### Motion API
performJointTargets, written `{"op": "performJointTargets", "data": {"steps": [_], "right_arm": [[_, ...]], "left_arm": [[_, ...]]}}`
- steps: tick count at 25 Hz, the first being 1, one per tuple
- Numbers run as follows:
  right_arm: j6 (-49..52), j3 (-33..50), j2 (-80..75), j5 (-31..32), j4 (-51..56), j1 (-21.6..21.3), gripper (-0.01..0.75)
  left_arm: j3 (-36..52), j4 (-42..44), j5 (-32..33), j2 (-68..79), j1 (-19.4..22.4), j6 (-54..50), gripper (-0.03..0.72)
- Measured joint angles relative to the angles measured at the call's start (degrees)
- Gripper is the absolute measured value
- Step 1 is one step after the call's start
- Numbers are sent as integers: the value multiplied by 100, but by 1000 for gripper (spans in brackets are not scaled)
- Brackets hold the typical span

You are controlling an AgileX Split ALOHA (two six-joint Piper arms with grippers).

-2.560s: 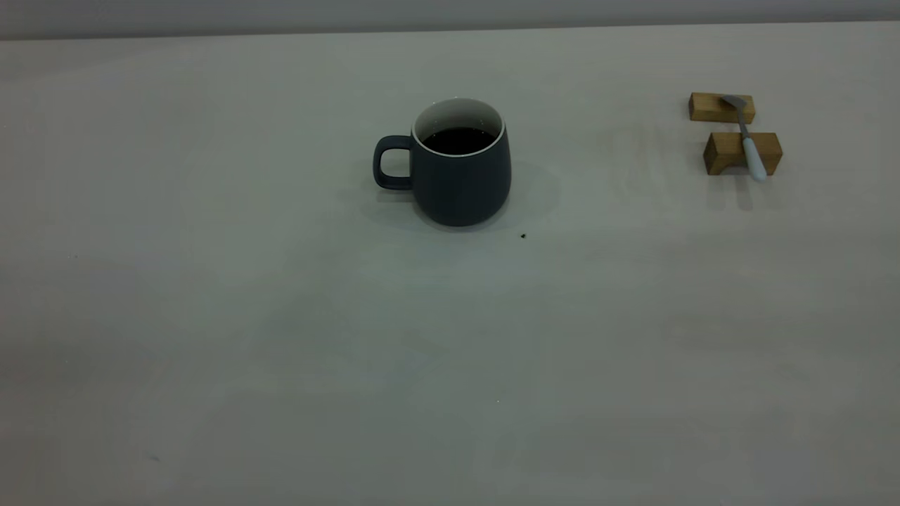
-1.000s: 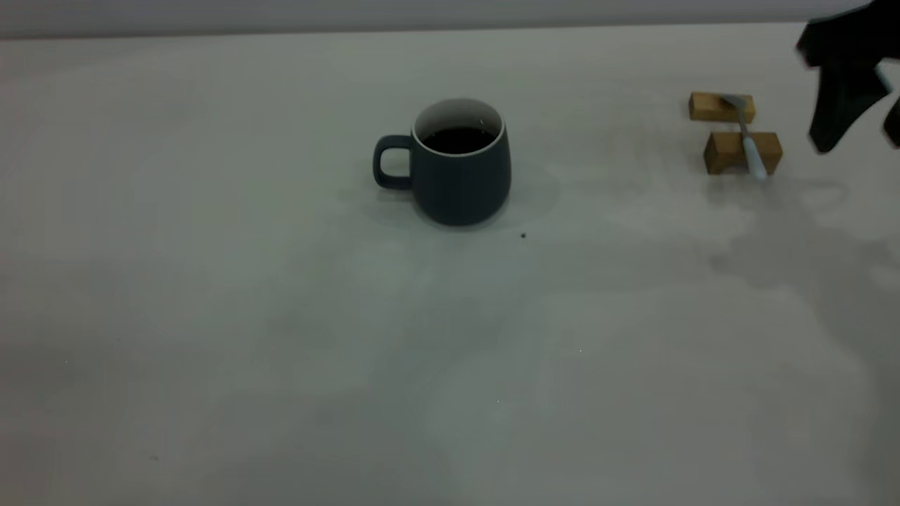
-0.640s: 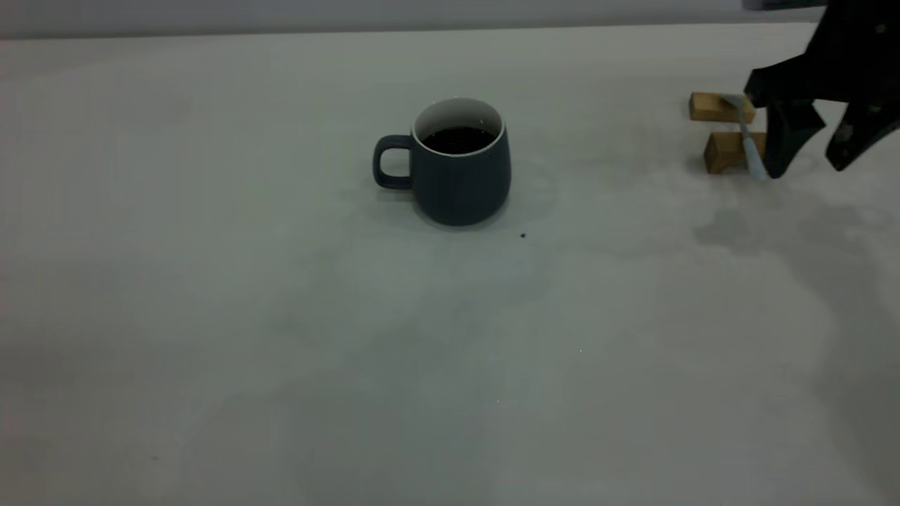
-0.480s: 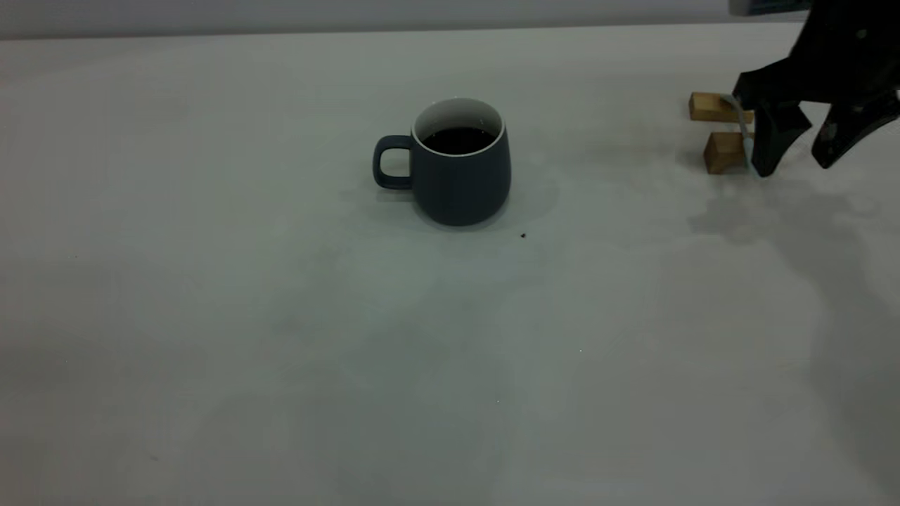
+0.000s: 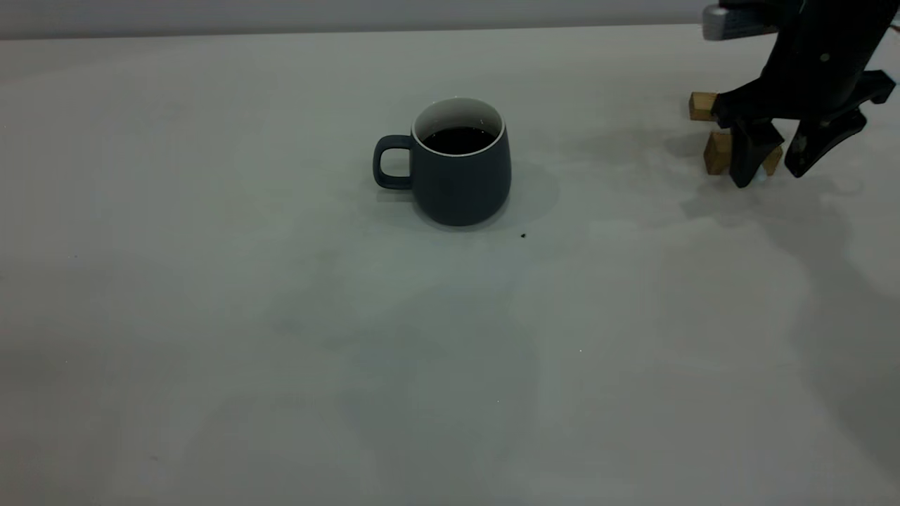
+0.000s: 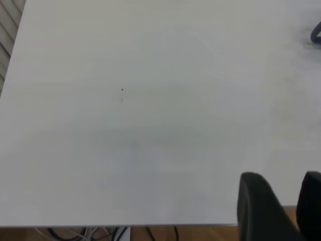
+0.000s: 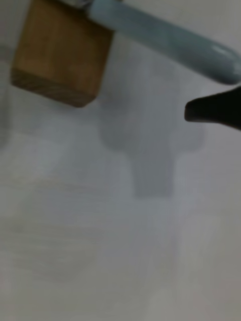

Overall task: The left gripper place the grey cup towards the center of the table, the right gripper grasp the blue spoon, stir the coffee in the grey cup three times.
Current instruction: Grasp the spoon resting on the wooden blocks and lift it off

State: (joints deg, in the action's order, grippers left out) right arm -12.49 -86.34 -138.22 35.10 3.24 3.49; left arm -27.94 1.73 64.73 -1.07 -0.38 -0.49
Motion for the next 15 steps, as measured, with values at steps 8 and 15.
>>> {"op": "performJointTargets", "data": {"steps": [8, 15], "right_arm": [[-6, -281, -259, 14, -134, 0, 548], [-6, -282, -276, 20, -182, 0, 149]], "left_arm": [[0, 0, 5, 0, 0, 0, 262], [0, 0, 5, 0, 0, 0, 262]]}}
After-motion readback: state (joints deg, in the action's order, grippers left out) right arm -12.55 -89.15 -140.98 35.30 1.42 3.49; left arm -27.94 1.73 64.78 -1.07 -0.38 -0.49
